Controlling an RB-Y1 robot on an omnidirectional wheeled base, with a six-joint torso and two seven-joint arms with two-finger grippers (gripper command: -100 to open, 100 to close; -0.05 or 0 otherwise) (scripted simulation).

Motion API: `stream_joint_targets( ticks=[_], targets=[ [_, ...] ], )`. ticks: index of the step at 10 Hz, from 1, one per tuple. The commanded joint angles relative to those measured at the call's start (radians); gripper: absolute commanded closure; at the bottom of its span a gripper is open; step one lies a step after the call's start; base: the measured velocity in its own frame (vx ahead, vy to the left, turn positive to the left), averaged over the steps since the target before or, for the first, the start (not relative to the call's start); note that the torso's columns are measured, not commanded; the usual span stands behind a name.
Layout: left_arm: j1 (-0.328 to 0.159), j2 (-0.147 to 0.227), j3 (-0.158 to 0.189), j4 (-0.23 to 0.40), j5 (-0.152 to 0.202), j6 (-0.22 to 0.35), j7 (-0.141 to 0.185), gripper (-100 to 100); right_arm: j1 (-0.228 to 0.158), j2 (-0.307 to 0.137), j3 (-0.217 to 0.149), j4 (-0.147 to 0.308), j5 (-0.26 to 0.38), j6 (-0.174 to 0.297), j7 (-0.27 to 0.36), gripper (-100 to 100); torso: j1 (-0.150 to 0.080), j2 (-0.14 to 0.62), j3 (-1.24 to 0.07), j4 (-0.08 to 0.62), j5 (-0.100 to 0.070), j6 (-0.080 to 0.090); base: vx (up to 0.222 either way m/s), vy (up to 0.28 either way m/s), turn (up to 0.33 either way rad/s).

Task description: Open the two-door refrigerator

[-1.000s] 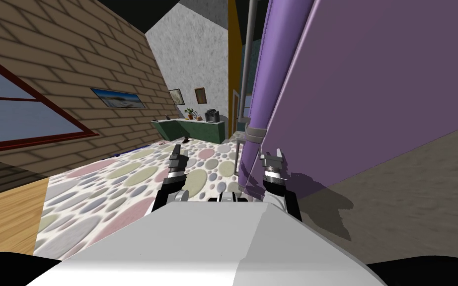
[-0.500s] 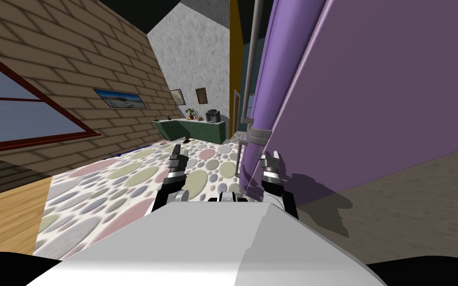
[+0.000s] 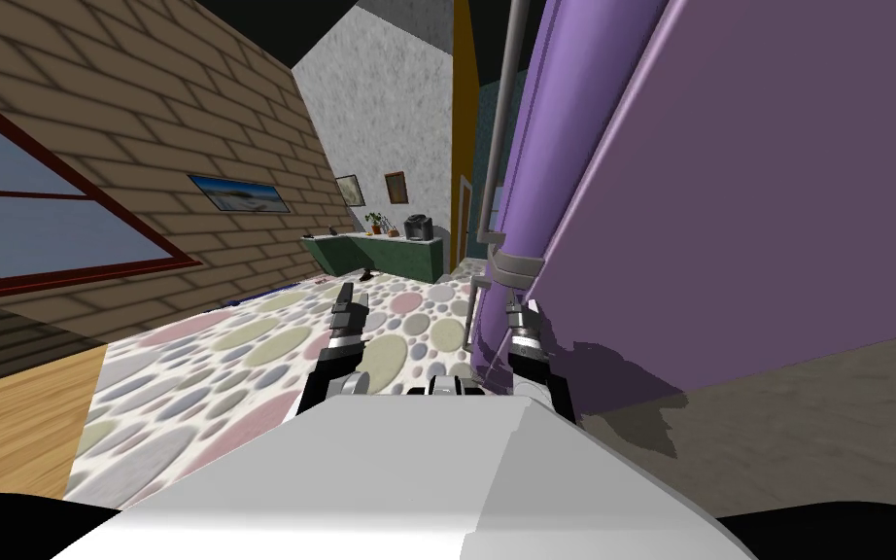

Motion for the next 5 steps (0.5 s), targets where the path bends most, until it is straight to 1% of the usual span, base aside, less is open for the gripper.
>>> stream_joint_targets(
  ticks=[1,2,3,4,5],
  targets=[
    [0.0,0.0,0.0,0.0,0.0,0.0,0.0,0,-0.001,0.007,0.024,-0.001,-0.076,-0.016,-0.072,-100,-0.001,0.001,0.0,0.0,0.0,-0.001,0.056,0.032,0.01],
    [0.0,0.0,0.0,0.0,0.0,0.0,0.0,0,-0.001,0.007,0.024,-0.001,-0.089,-0.016,-0.073,-100,-0.001,-0.003,-0.002,-0.001,-0.001,-0.002,0.041,0.026,0.032],
    [0.0,0.0,0.0,0.0,0.0,0.0,0.0,0,-0.002,0.013,0.038,0.0,-0.126,-0.025,-0.109,-100,-0.001,-0.001,-0.001,-0.001,-0.001,-0.001,0.043,0.032,0.015],
    [0.0,0.0,0.0,0.0,0.0,0.0,0.0,0,-0.002,0.013,0.038,0.0,-0.133,-0.025,-0.109,-100,-0.003,-0.005,-0.003,-0.003,-0.002,-0.002,0.034,0.03,0.015],
    [0.0,0.0,0.0,0.0,0.0,0.0,0.0,0,-0.003,0.021,0.051,0.001,-0.172,-0.033,-0.145,-100,-0.004,-0.006,-0.004,-0.004,-0.003,-0.001,0.046,0.022,0.018]
  ],
)
